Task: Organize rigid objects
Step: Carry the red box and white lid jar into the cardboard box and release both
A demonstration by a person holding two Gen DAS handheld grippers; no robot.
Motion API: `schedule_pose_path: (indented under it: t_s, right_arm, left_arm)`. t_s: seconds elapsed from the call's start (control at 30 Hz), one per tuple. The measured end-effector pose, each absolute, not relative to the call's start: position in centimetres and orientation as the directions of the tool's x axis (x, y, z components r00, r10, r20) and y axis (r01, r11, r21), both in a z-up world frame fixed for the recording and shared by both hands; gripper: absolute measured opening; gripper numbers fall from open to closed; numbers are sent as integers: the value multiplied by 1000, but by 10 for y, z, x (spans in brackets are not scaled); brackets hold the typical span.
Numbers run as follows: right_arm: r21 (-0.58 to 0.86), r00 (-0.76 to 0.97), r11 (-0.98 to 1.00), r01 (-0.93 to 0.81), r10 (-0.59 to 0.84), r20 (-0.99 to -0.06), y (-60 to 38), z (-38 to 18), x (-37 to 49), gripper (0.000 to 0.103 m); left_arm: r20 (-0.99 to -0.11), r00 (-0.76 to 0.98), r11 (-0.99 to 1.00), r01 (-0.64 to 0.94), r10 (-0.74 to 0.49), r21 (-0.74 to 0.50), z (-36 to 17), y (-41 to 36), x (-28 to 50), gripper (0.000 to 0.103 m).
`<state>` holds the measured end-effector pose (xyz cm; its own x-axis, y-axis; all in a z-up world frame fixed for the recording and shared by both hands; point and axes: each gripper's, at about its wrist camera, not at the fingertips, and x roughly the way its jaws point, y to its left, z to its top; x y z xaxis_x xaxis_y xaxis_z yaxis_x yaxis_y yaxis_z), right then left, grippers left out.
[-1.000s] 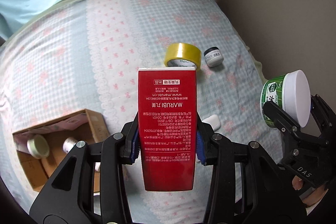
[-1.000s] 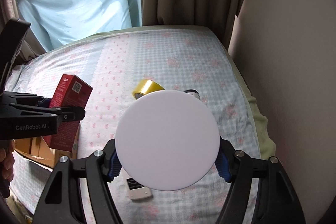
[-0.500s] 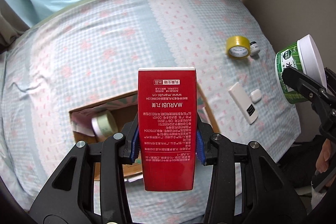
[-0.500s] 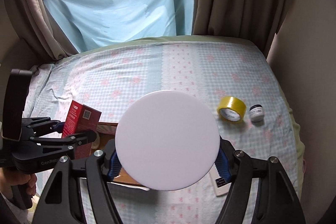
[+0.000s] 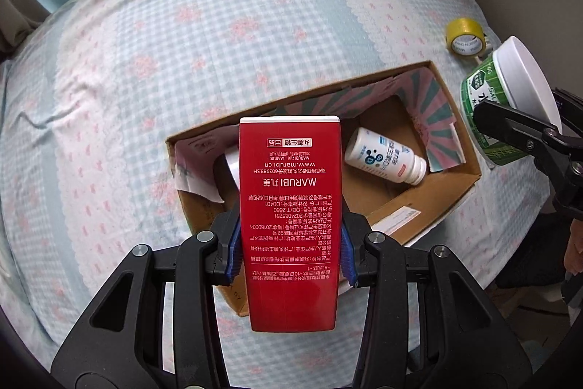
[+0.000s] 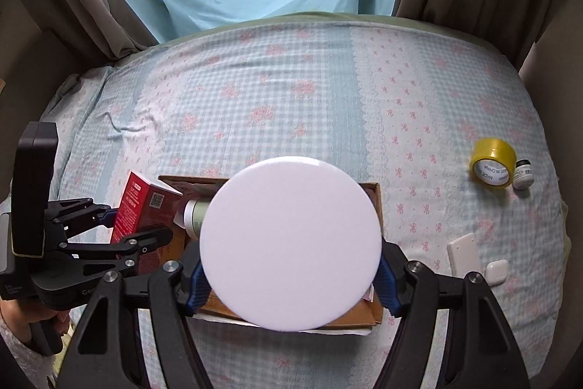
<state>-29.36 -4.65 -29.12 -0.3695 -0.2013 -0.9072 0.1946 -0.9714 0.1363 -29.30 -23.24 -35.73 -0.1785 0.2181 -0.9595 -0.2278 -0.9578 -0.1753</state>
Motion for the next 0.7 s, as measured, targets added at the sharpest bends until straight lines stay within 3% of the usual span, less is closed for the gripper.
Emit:
schedule_pose_path:
  t_s: [0.4,0.7]
  right_arm:
    - [125,-220,-950,287,-192,-956,-70,-396,-300,67]
    - [74,-207,-822,565,-228,-951,-91,-415,-286,67]
  left_arm:
    - [-969,-116,-898,-413,219,-154,-424,-211,-279,38]
    - [-969,-96,-821,-553,230,-140,-440,-202,-285,38]
